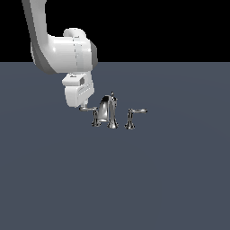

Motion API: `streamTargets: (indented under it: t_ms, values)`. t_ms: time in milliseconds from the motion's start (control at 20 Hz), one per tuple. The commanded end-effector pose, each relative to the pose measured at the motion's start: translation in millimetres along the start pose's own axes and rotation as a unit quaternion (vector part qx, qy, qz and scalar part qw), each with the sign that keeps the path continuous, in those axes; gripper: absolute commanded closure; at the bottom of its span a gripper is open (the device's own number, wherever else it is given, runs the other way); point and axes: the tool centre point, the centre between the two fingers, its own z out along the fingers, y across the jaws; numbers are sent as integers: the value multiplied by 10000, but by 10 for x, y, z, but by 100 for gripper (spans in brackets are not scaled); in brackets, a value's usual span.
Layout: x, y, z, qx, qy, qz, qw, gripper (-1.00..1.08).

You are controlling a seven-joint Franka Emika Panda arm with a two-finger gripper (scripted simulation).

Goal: Turn on the faucet by rotating a designated handle.

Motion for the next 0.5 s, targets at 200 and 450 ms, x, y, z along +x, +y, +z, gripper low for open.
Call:
streamTargets:
  t_ms: [200,450]
  values:
    - [22,109,-3,-7,-2,-53,10000,108]
    - [51,249,-2,-20,-3,-56,10000,108]
